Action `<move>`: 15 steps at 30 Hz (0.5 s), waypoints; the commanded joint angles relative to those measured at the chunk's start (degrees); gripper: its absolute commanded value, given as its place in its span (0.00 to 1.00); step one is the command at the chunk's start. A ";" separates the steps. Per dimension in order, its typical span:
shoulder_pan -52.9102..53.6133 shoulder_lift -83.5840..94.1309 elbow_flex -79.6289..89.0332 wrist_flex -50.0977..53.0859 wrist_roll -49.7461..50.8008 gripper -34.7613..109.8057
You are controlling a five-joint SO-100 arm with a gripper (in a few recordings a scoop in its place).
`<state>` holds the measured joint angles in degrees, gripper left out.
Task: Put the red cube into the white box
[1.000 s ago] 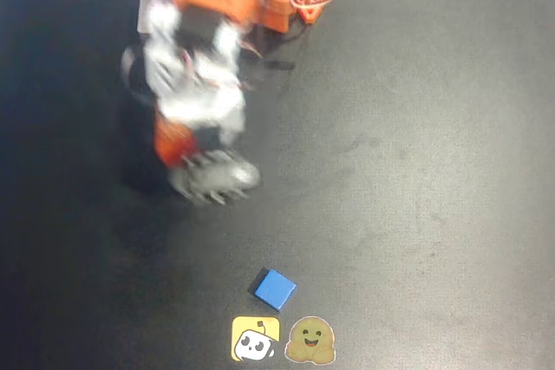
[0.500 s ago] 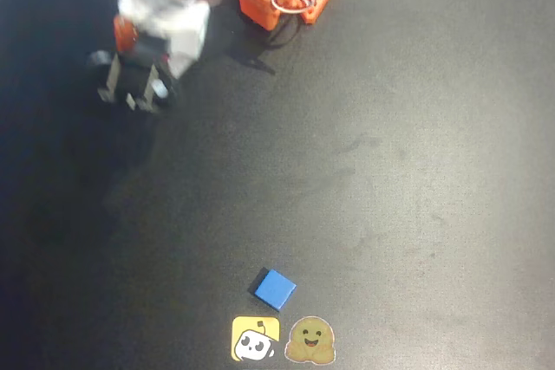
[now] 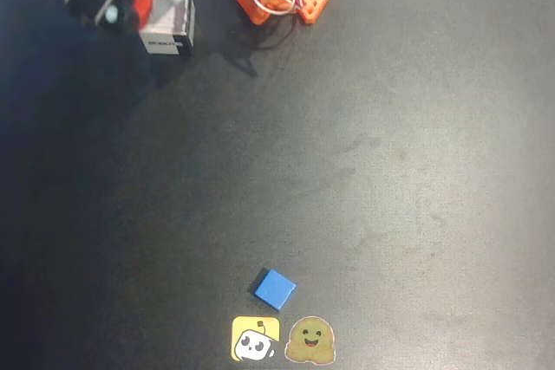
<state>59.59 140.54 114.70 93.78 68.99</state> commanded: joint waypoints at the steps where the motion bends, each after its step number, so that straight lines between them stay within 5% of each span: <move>1: 2.72 3.52 0.35 0.88 0.00 0.24; 15: 6.77 5.71 10.99 0.97 6.24 0.24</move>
<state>66.18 145.28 125.07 95.36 74.00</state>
